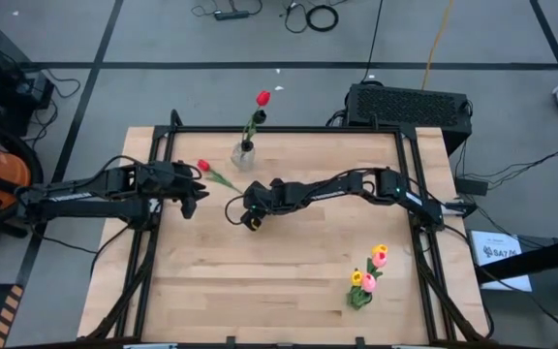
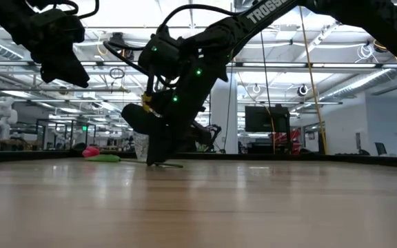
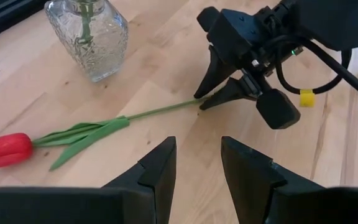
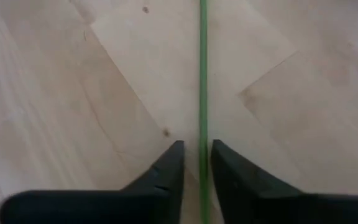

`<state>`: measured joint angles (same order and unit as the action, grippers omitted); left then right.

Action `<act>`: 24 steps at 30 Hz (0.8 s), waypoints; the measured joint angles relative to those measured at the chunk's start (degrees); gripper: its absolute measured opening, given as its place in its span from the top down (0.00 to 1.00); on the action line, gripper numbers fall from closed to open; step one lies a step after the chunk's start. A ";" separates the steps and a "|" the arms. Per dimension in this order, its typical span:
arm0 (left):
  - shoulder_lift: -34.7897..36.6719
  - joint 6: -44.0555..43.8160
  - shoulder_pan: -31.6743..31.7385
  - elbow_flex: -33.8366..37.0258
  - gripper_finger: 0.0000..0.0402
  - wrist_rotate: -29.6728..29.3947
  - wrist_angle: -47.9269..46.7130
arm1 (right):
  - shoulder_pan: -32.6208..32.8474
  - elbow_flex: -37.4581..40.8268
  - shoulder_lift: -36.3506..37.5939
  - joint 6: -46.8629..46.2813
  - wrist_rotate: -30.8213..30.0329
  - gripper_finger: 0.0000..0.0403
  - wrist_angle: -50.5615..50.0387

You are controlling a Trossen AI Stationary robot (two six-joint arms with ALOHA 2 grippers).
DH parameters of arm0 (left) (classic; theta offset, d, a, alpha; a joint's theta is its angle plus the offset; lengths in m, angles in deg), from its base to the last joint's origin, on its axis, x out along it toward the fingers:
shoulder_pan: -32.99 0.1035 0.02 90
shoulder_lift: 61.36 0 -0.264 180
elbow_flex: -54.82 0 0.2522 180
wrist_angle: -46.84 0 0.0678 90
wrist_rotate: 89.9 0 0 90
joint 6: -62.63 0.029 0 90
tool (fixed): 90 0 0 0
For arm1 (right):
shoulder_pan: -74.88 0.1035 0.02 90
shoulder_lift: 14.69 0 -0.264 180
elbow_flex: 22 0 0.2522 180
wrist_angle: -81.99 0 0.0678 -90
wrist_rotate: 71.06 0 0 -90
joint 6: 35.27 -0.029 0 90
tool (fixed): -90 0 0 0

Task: Sort flowers into vase by color
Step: Put the red tulip into the transparent flower vase

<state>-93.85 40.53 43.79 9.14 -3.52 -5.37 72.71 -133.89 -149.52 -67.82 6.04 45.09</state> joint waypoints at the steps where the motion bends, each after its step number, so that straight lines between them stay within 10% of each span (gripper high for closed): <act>1: -0.02 0.00 0.00 0.00 0.67 0.00 0.00 | 0.04 0.02 -0.02 -0.31 0.00 0.85 0.01; 15: 0.01 -4.67 0.00 0.00 0.67 0.33 0.37 | 1.30 0.72 5.25 -9.12 3.64 1.00 0.32; 24: 0.71 -16.32 -0.11 0.00 0.67 4.02 6.02 | 3.49 0.48 15.54 -6.92 -6.68 1.00 1.25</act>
<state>-93.14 24.21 43.69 9.14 0.50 0.64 76.20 -133.41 -133.98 -74.74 -0.64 46.35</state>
